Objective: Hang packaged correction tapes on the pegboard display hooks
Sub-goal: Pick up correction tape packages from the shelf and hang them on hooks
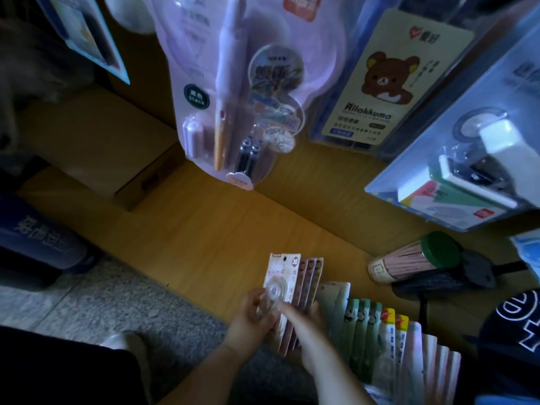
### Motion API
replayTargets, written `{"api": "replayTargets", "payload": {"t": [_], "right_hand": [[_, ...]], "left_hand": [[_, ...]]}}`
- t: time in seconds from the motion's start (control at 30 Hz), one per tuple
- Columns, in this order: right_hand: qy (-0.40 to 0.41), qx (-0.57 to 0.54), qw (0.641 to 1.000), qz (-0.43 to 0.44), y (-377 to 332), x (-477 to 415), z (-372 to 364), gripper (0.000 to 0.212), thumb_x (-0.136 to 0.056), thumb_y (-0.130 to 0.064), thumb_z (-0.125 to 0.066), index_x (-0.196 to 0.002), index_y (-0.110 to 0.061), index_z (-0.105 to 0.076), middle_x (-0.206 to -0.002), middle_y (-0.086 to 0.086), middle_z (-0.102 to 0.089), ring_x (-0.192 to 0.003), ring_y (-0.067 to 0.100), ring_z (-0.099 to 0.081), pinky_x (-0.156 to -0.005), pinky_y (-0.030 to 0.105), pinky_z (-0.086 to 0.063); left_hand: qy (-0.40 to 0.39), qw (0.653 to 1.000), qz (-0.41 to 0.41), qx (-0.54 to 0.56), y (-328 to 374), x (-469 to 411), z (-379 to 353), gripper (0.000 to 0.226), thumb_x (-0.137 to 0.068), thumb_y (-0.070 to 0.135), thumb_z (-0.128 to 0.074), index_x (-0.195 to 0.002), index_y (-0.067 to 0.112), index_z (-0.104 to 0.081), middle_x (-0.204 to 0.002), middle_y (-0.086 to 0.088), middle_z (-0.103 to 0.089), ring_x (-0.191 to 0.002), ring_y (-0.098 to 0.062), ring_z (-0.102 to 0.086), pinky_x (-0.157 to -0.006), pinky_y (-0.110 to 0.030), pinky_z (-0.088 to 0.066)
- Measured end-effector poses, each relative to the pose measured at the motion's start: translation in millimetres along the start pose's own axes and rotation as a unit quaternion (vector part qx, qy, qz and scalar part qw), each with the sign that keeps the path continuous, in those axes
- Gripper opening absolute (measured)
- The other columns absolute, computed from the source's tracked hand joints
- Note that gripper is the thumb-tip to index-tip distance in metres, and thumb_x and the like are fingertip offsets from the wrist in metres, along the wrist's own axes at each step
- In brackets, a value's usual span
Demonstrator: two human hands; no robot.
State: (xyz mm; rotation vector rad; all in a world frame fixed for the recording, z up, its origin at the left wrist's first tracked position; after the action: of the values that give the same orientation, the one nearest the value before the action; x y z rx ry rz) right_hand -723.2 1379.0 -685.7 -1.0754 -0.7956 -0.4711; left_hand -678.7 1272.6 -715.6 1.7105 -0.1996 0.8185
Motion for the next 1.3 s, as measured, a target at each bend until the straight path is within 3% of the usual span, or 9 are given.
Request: {"api": "replayTargets", "payload": {"t": [0.17,0.37,0.47,0.6,0.77,0.9,1.13,1.2,1.3], "right_hand": [[-0.079,-0.013,0.997,0.02,-16,10,-15,0.062,-0.064,-0.035,-0.072,-0.119,-0.026,-0.047,-0.113,0.007,-0.063,-0.104,0.03,-0.061,-0.094,0.05,-0.048],[-0.187,-0.015,0.979,0.078,-42,52,-38,0.021,-0.085,-0.012,-0.06,-0.1,-0.02,-0.047,-0.084,-0.007,-0.06,-0.074,0.008,-0.058,-0.053,0.019,-0.044],[-0.225,-0.023,0.969,0.099,-51,83,-53,0.023,-0.088,-0.007,-0.053,-0.109,-0.017,-0.051,-0.091,-0.001,-0.065,-0.081,0.014,-0.064,-0.06,0.022,-0.055],[-0.279,-0.058,0.948,0.142,-65,140,-66,0.023,-0.084,-0.011,-0.059,-0.104,-0.022,-0.055,-0.097,0.006,-0.07,-0.082,0.021,-0.07,-0.066,0.031,-0.058],[-0.337,-0.066,0.911,0.231,-94,228,-65,0.035,-0.059,-0.023,-0.059,-0.094,-0.018,-0.06,-0.072,-0.004,-0.076,-0.066,0.01,-0.072,-0.054,0.023,-0.055],[-0.35,-0.071,0.878,0.318,-126,291,-51,0.035,-0.054,-0.018,-0.062,-0.089,-0.016,-0.066,-0.072,-0.002,-0.075,-0.065,0.01,-0.071,-0.053,0.022,-0.054],[-0.33,-0.038,0.843,0.424,-178,379,-18,0.045,-0.058,-0.026,-0.065,-0.103,-0.025,-0.06,-0.09,0.002,-0.074,-0.078,0.018,-0.071,-0.065,0.028,-0.058],[-0.297,-0.034,0.843,0.448,-190,398,-5,0.058,-0.055,-0.037,-0.07,-0.11,-0.032,-0.053,-0.098,-0.005,-0.071,-0.085,0.014,-0.069,-0.068,0.026,-0.056],[-0.154,-0.045,0.826,0.54,-217,425,30,0.06,-0.082,-0.027,-0.063,-0.125,-0.044,-0.025,-0.114,-0.022,-0.047,-0.098,-0.001,-0.054,-0.071,0.014,-0.048]], "left_hand": [[0.075,0.995,-0.056,-0.041,23,13,27,0.039,-0.076,0.01,-0.07,-0.1,0.028,-0.046,-0.11,-0.011,-0.048,-0.092,-0.025,-0.058,-0.073,-0.033,-0.052],[0.16,0.981,-0.107,-0.015,45,61,71,0.082,-0.057,0.012,-0.083,-0.117,0.017,-0.028,-0.122,-0.011,-0.041,-0.101,-0.016,-0.055,-0.084,-0.031,-0.051],[0.139,0.981,-0.137,-0.008,57,85,86,0.106,-0.042,0.032,-0.087,-0.129,0.039,-0.026,-0.134,-0.01,-0.044,-0.121,-0.027,-0.052,-0.096,-0.05,-0.047],[0.164,0.958,-0.226,-0.06,114,155,102,0.107,-0.033,0.046,-0.071,-0.132,0.028,-0.033,-0.121,0.003,-0.051,-0.114,-0.011,-0.05,-0.1,-0.032,-0.041],[0.043,0.958,-0.261,0.112,148,224,95,0.096,-0.069,-0.01,-0.069,-0.132,0.039,-0.014,-0.117,0.013,-0.049,-0.082,0.006,-0.063,-0.059,-0.01,-0.053],[-0.024,0.93,-0.309,0.196,186,273,96,0.127,-0.034,0.014,-0.077,-0.144,0.028,-0.016,-0.139,-0.004,-0.046,-0.11,-0.017,-0.057,-0.08,-0.028,-0.052],[-0.206,0.898,-0.305,0.243,251,343,61,0.099,-0.028,0.025,-0.092,-0.119,0.023,-0.052,-0.109,-0.016,-0.07,-0.095,-0.035,-0.068,-0.064,-0.038,-0.058],[-0.184,0.89,-0.332,0.252,274,351,57,0.093,-0.029,0.02,-0.09,-0.115,0.015,-0.055,-0.097,-0.014,-0.074,-0.084,-0.029,-0.072,-0.057,-0.032,-0.058],[-0.124,0.898,-0.335,0.257,298,356,51,0.039,-0.056,0.011,-0.069,-0.093,0.011,-0.059,-0.069,-0.011,-0.071,-0.047,-0.024,-0.067,-0.033,-0.026,-0.048]]}}
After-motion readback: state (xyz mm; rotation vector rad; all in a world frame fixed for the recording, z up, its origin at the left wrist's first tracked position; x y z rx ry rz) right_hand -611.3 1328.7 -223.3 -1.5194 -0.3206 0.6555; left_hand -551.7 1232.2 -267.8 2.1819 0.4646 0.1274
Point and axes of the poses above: each hand's wrist, its own x-axis away from the middle knuckle, its own z-axis out of the back of the hand, y = z × x, the point moved 9 cm from there along -x, towards the middle knuckle
